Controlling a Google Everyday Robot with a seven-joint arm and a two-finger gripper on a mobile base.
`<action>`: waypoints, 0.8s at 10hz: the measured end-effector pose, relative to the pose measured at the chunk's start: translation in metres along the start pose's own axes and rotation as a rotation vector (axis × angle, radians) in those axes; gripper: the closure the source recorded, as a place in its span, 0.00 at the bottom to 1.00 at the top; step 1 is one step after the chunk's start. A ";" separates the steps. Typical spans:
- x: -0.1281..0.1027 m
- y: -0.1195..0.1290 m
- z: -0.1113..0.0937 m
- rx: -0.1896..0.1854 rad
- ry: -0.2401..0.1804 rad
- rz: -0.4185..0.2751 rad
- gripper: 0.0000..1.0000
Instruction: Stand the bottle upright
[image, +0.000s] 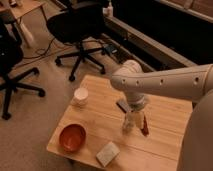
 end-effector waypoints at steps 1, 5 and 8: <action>0.000 -0.002 0.000 0.006 -0.011 0.004 0.20; 0.019 -0.017 0.007 0.024 -0.049 0.058 0.20; 0.038 -0.030 0.017 0.020 -0.045 0.083 0.20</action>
